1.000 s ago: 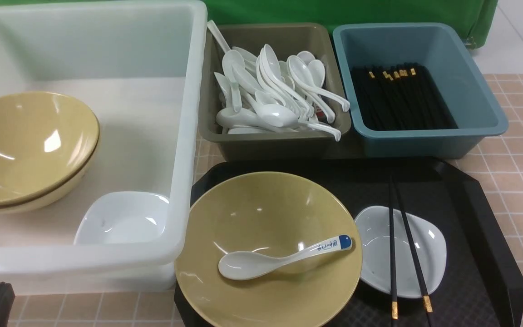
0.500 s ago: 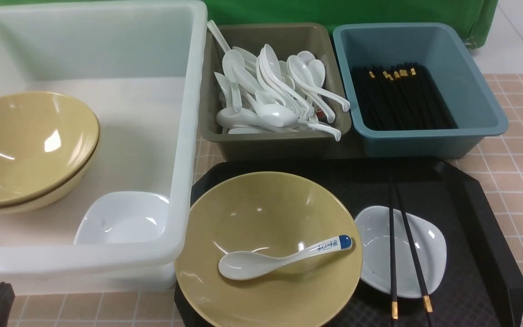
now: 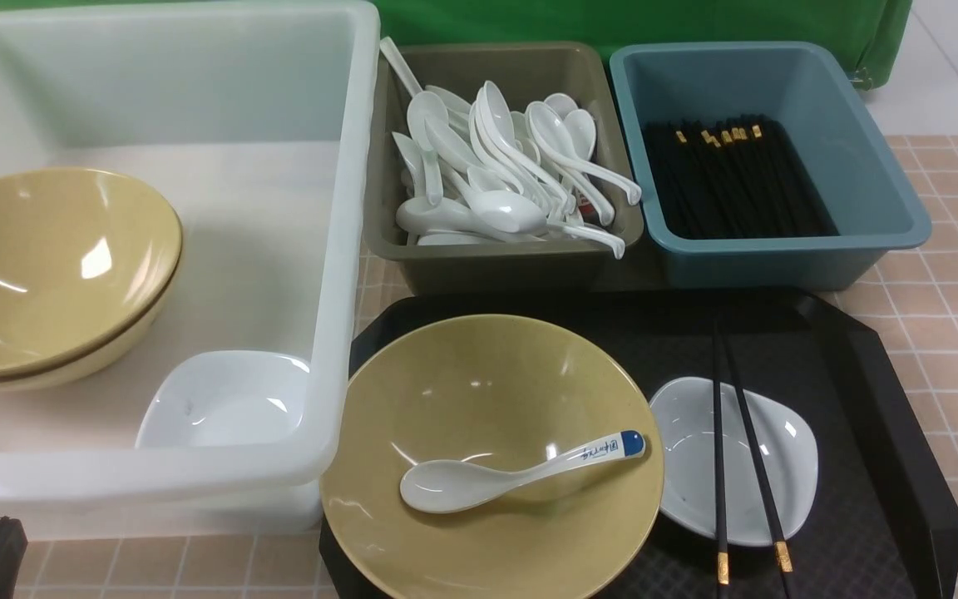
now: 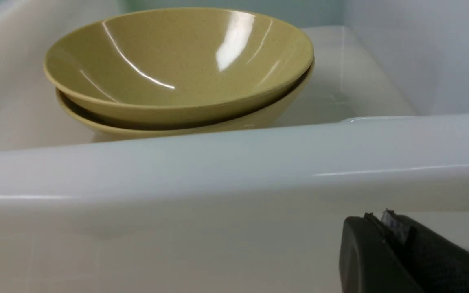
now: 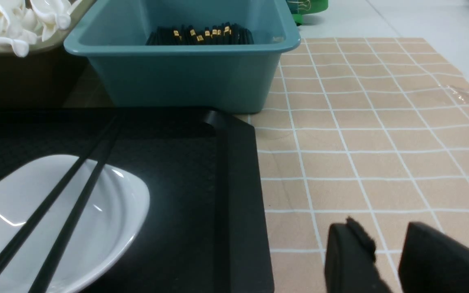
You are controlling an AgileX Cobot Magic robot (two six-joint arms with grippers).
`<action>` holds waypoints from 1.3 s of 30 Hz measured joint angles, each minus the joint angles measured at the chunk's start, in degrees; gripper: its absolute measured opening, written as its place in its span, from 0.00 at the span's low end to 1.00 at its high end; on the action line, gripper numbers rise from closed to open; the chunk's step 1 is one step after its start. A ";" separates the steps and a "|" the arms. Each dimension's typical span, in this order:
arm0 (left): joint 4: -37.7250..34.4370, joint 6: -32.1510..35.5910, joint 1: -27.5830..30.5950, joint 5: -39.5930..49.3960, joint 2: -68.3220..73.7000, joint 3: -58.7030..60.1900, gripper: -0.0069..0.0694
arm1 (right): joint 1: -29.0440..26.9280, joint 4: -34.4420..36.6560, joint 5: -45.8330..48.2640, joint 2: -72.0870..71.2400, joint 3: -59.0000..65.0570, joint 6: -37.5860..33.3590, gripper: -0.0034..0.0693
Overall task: On brown table put chopsticks spoon bowls plates into blue grey white boxes.
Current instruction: 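Move the grippers toward the tableware on the black tray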
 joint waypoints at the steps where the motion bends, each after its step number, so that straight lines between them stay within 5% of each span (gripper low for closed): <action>1: 0.00 0.00 0.00 0.00 0.00 0.00 0.09 | 0.00 0.00 0.00 0.00 0.00 0.00 0.37; 39: -0.54 -0.68 0.00 -4.99 0.00 0.00 0.09 | 0.00 0.00 -0.06 0.00 0.00 1.29 0.37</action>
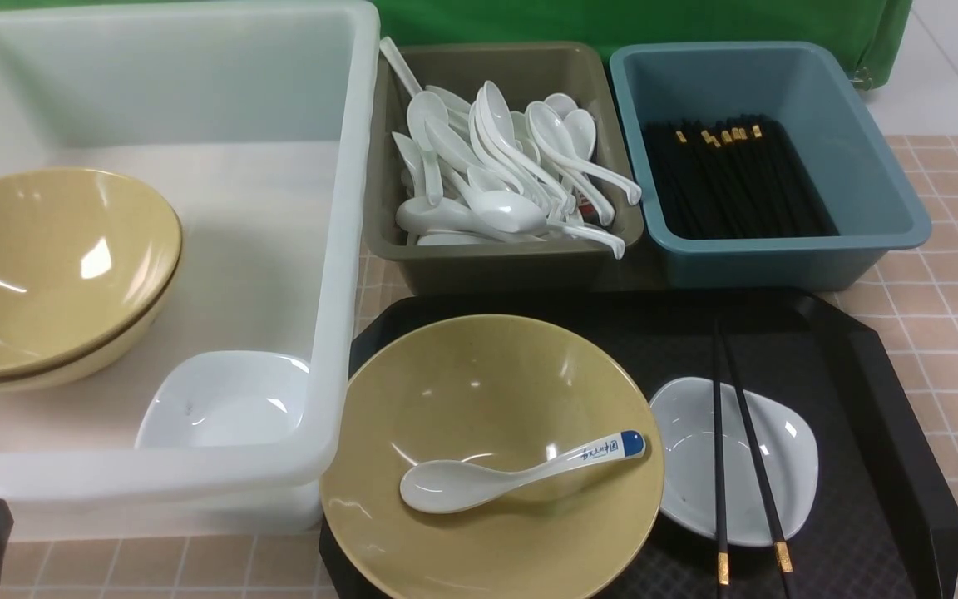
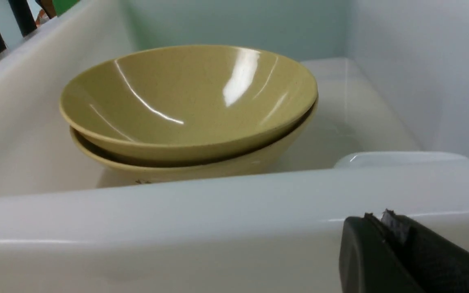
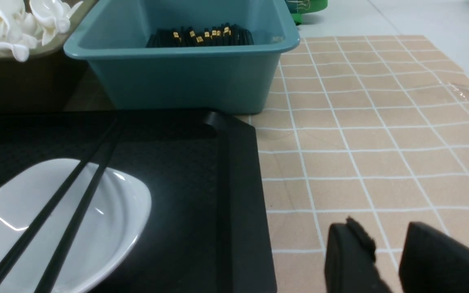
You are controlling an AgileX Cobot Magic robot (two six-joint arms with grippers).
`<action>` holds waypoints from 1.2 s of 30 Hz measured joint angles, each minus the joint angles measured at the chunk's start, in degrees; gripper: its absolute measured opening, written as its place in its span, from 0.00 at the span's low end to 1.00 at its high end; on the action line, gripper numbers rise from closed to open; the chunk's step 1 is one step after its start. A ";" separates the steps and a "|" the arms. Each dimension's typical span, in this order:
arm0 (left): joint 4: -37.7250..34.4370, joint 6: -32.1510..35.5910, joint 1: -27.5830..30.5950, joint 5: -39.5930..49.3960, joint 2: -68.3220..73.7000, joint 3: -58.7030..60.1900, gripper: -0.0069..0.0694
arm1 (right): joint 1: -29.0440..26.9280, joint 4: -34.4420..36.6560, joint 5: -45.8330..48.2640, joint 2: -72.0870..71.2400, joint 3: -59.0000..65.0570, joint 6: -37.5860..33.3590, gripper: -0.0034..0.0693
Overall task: On brown table put chopsticks spoon bowls plates into blue grey white boxes.
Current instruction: 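Move the grippers toward the tableware on the black tray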
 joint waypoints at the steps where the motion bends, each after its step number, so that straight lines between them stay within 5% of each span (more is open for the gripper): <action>1: -1.50 -1.33 0.00 -0.71 0.00 0.00 0.09 | 0.00 0.00 -0.09 0.00 0.00 0.65 0.37; 3: -3.06 -2.27 0.00 -1.19 0.00 0.00 0.09 | 0.00 0.00 -0.12 0.00 0.00 1.61 0.37; 6: -11.49 -6.58 0.00 -4.80 0.00 0.00 0.09 | 0.00 0.11 -0.17 0.00 0.00 12.45 0.37; 12: -27.65 -12.59 0.00 -19.45 0.00 0.00 0.09 | 0.00 5.03 -0.33 0.00 0.00 51.35 0.37; 16: -31.38 -12.77 0.00 -24.09 0.00 0.00 0.09 | 0.00 5.98 -0.33 0.00 0.00 63.40 0.37; 29: -37.37 -23.98 0.00 -25.84 0.00 0.00 0.09 | 0.00 6.25 -1.40 0.00 0.05 49.21 0.37; 36: -32.53 -32.34 0.00 -22.57 0.00 -0.96 0.09 | 0.64 6.44 -5.89 0.12 -2.31 41.01 0.35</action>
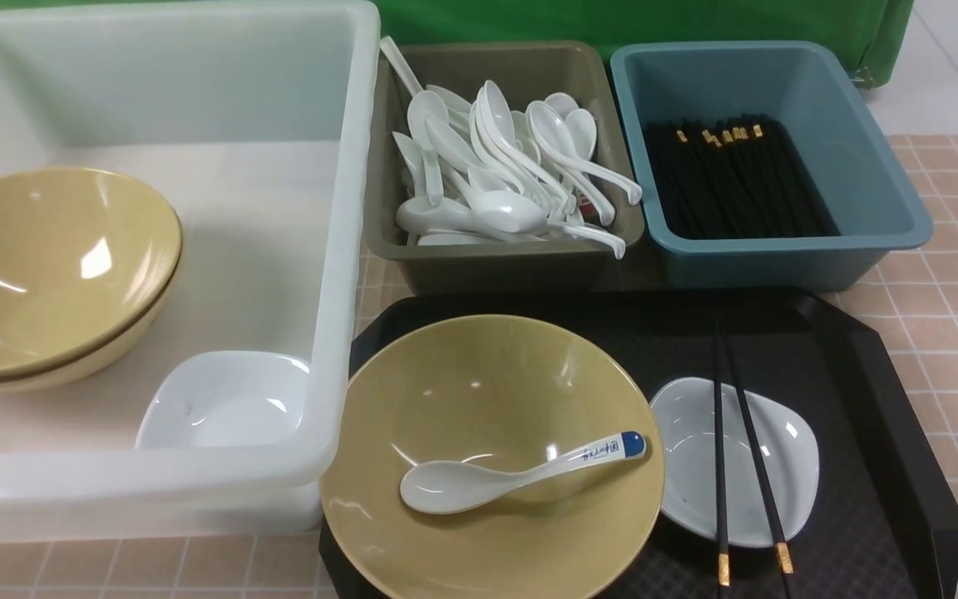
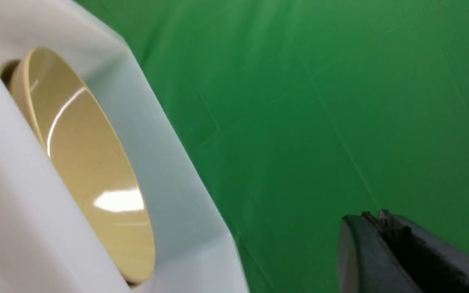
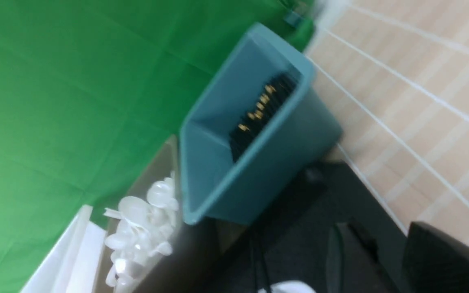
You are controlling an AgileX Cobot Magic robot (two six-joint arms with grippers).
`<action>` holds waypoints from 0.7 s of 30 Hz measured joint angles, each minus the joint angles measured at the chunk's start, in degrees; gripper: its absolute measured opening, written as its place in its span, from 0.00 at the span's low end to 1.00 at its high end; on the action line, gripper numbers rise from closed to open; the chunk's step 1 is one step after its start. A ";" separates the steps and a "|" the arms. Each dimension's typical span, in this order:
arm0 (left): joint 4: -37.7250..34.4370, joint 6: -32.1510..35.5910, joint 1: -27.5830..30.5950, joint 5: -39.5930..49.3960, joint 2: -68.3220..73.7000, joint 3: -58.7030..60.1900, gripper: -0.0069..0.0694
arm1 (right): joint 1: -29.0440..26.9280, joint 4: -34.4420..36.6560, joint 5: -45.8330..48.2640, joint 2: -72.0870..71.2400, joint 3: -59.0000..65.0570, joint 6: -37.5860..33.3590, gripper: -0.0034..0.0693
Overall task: On brown table put chopsticks spoon bowls plates into blue grey white boxes.
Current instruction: 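Move the grippers toward the tableware on the black tray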
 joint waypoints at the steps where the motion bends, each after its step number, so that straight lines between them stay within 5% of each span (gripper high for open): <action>1: 3.50 -0.06 0.00 2.41 0.00 -1.52 0.09 | 0.29 0.00 0.18 0.30 -1.63 -2.69 0.33; 7: 27.58 2.21 0.00 20.46 3.61 -16.42 0.09 | 4.63 0.00 9.26 9.76 -13.97 -22.80 0.12; 12: 40.26 6.12 0.00 39.59 17.00 -28.59 0.09 | 7.85 0.00 19.93 24.46 -26.86 -39.59 0.10; 21: 36.20 27.88 -3.98 71.74 45.34 -48.28 0.09 | 8.67 0.68 38.52 50.61 -45.24 -55.36 0.10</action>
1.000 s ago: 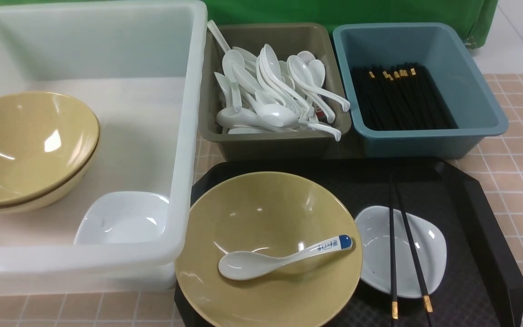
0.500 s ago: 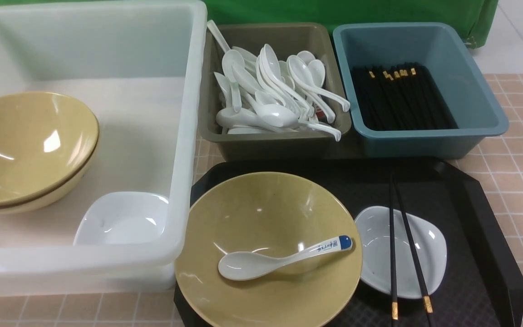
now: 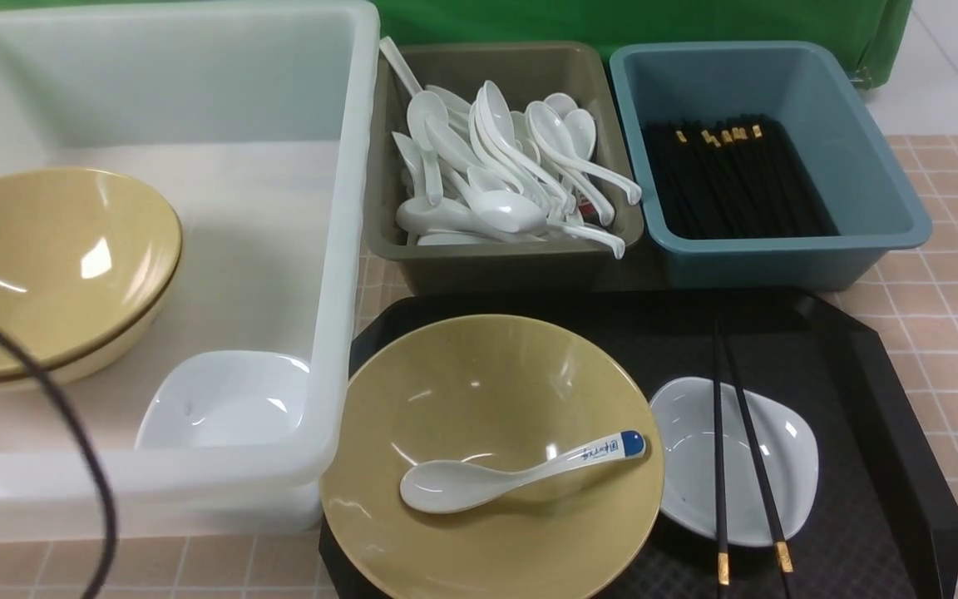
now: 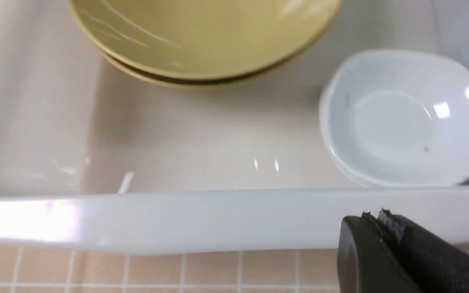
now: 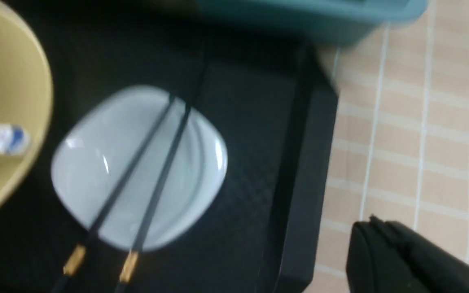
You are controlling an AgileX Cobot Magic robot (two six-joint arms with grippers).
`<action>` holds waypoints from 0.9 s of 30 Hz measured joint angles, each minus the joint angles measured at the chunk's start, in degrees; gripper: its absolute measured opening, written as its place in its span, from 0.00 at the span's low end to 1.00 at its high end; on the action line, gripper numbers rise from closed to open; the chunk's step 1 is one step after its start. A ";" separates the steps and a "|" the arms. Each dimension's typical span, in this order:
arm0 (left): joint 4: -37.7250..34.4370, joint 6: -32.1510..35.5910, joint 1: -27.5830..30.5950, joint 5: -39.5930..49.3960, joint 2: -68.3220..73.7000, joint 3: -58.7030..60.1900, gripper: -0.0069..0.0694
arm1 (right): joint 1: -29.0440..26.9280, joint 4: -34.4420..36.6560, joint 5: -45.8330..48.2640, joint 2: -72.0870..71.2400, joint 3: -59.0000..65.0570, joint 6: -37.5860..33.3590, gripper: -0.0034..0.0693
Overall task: On brown table put chopsticks spoon bowls plates into blue grey white boxes.
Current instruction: 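Move the grippers toward the tableware on the black tray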
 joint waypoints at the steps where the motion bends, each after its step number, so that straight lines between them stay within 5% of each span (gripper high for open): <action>1: -2.05 1.72 -1.91 0.65 2.29 -1.36 0.09 | 0.66 0.00 1.03 2.54 -1.19 -0.45 0.10; 8: -12.35 13.36 -16.32 0.81 14.14 -7.37 0.09 | 10.90 1.16 2.39 15.73 -4.80 -1.44 0.10; 14: -15.60 15.55 -25.91 -0.88 21.49 -9.04 0.09 | 17.53 1.92 -1.34 25.05 -7.35 3.20 0.19; 19: -15.94 15.67 -30.22 -0.83 24.18 -9.04 0.09 | 18.18 1.98 -2.59 33.05 -11.04 5.45 0.45; 20: -16.01 15.67 -30.46 -0.66 24.49 -9.04 0.09 | 18.18 1.87 -3.54 35.15 -12.09 6.79 0.60; 22: -15.88 15.67 -30.53 -0.19 24.65 -9.06 0.09 | 18.18 1.86 -4.28 37.19 -12.85 8.76 0.74; 27: -15.70 15.66 -30.53 0.85 24.65 -9.06 0.09 | 18.18 1.75 -4.79 41.54 -13.91 11.64 0.94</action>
